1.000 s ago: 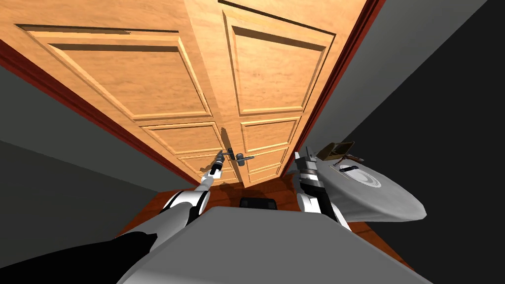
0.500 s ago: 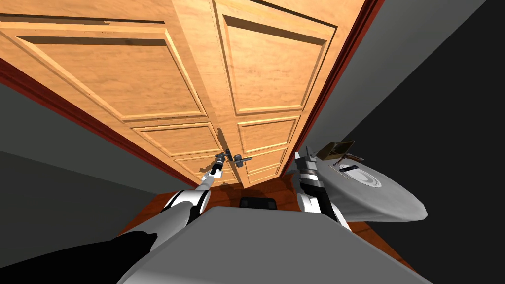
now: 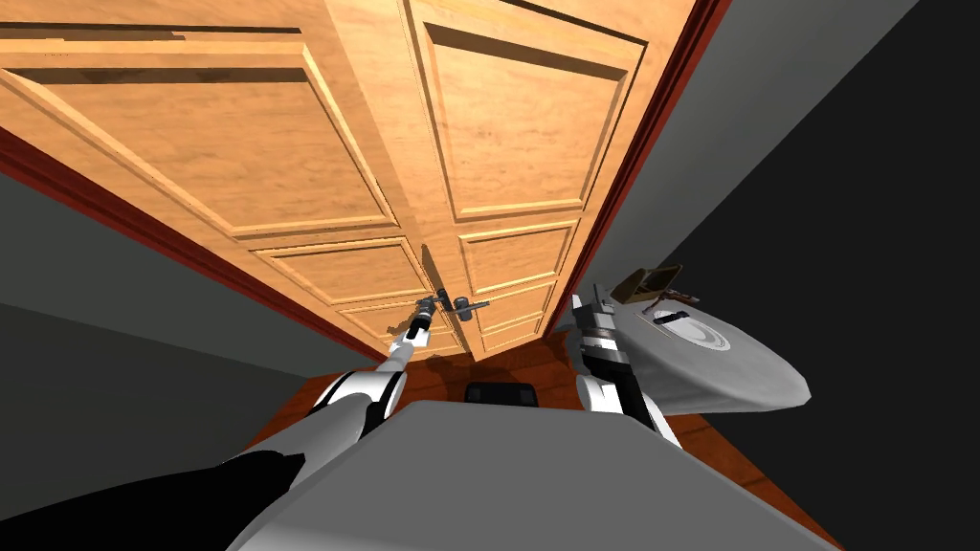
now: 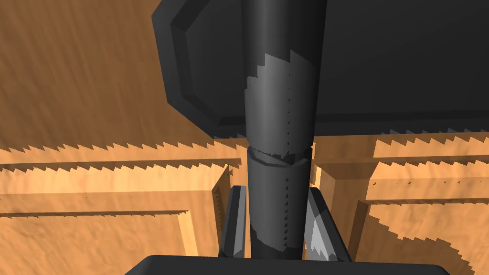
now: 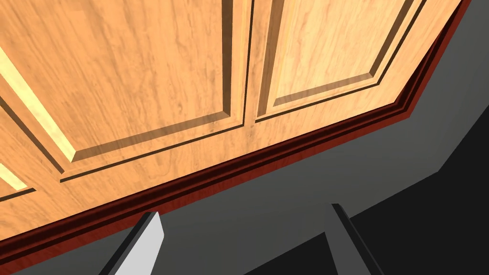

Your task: Pull the door open

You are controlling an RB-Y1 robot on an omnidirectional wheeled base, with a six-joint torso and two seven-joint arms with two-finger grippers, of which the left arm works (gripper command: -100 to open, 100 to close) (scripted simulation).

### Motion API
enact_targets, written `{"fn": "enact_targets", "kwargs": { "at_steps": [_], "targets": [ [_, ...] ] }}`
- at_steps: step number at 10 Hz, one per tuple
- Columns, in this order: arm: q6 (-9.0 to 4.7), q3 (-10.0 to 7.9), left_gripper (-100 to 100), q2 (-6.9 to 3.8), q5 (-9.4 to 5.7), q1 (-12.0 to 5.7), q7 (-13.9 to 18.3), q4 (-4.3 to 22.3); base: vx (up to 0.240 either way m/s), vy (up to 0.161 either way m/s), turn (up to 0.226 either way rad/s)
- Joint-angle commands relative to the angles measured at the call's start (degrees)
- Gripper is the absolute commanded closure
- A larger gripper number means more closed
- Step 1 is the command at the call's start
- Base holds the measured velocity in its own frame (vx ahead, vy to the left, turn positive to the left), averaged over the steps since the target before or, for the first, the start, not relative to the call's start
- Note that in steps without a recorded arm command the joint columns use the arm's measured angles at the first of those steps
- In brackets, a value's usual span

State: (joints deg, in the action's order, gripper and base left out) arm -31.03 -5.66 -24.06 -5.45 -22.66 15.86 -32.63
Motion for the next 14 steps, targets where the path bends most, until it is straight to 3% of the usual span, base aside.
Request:
{"fn": "enact_targets", "kwargs": {
  "at_steps": [1,5,10,11,12,14],
  "targets": [
    [-0.42,-0.22,100,-1.01,-0.05,-0.26,0.29,2.26,-0.136,0.027,0.019],
    [-1.37,1.75,100,-1.98,0.71,0.04,2.64,2.39,-0.156,0.015,-0.069],
    [-3.14,6.16,100,-1.35,2.32,-0.81,6.56,1.88,-0.206,0.095,-0.152],
    [-2.82,5.33,100,-1.92,2.0,-0.52,6.05,2.54,-0.089,0.072,-0.07],
    [-3.42,6.7,100,-1.88,2.59,-0.54,7.29,2.31,-0.142,0.065,-0.045],
    [-3.78,7.74,100,-1.94,3.05,-0.55,8.19,1.94,-0.169,0.076,-0.07]
  ]
}}
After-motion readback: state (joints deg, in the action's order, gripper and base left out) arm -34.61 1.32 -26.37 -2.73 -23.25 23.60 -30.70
